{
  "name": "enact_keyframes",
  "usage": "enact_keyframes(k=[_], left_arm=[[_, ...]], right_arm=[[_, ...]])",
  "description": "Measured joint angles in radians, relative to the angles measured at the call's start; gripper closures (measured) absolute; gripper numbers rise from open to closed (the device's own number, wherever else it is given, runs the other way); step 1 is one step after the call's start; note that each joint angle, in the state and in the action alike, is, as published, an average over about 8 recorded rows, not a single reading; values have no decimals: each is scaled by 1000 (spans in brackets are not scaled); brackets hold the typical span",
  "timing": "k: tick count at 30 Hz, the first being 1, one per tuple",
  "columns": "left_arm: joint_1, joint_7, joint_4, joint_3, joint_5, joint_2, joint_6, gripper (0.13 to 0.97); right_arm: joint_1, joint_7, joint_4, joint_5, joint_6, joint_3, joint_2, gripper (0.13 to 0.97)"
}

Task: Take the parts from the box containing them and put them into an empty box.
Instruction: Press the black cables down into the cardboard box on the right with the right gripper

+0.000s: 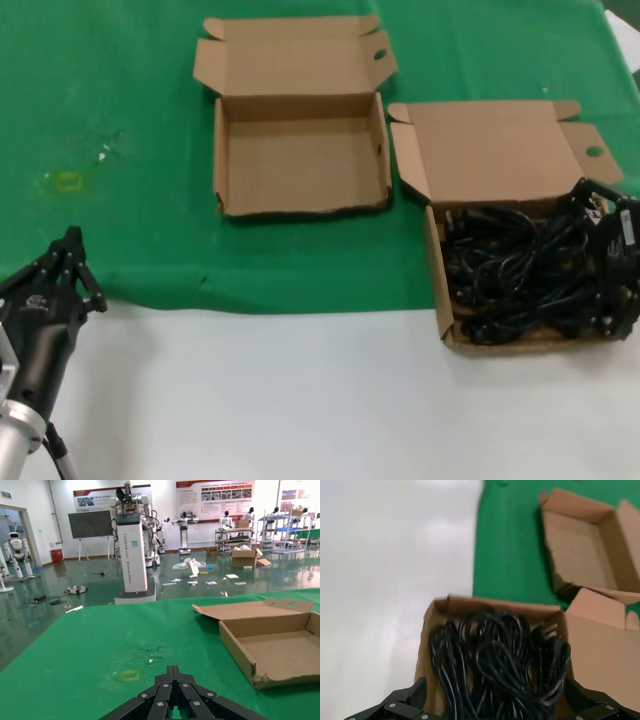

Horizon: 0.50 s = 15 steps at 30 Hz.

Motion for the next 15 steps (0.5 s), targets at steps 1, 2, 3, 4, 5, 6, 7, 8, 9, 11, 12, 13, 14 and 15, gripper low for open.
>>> enact_keyframes(k=[1, 2, 3, 4, 5, 6, 7, 8, 9, 11, 12, 13, 14, 15], left_arm=[[0, 0, 0, 0, 0, 0, 0, 953], [0, 0, 0, 0, 0, 0, 0, 953], [0, 0, 0, 0, 0, 0, 0, 953], [0, 0, 0, 0, 0, 0, 0, 953], [0, 0, 0, 0, 0, 0, 0, 953], [0, 0, 0, 0, 0, 0, 0, 953], [0, 0, 0, 0, 0, 0, 0, 953], [0, 0, 0, 0, 0, 0, 0, 953], [0, 0, 0, 0, 0, 0, 0, 953], [0, 0, 0, 0, 0, 0, 0, 953], [0, 0, 0, 0, 0, 0, 0, 953], [0, 0, 0, 0, 0, 0, 0, 953], [0, 0, 0, 0, 0, 0, 0, 953], [0, 0, 0, 0, 0, 0, 0, 953]], right_arm=[[24, -31, -22, -17, -18, -10, -12, 129], [47, -61, -42, -33, -32, -19, -23, 129], [67, -92, -61, -48, -44, -27, -35, 129], [85, -123, -78, -61, -53, -34, -45, 129], [102, -154, -96, -73, -62, -41, -56, 129], [117, -185, -112, -85, -69, -47, -66, 129], [131, -214, -127, -94, -75, -53, -76, 129], [143, -242, -142, -103, -81, -57, -85, 129], [154, -269, -156, -111, -87, -62, -94, 129], [172, -316, -181, -122, -97, -69, -111, 129], [180, -335, -192, -127, -101, -72, -118, 129], [186, -352, -202, -130, -105, -74, -126, 129], [192, -370, -213, -133, -109, -77, -133, 129], [198, -386, -223, -136, -113, -78, -141, 129]])
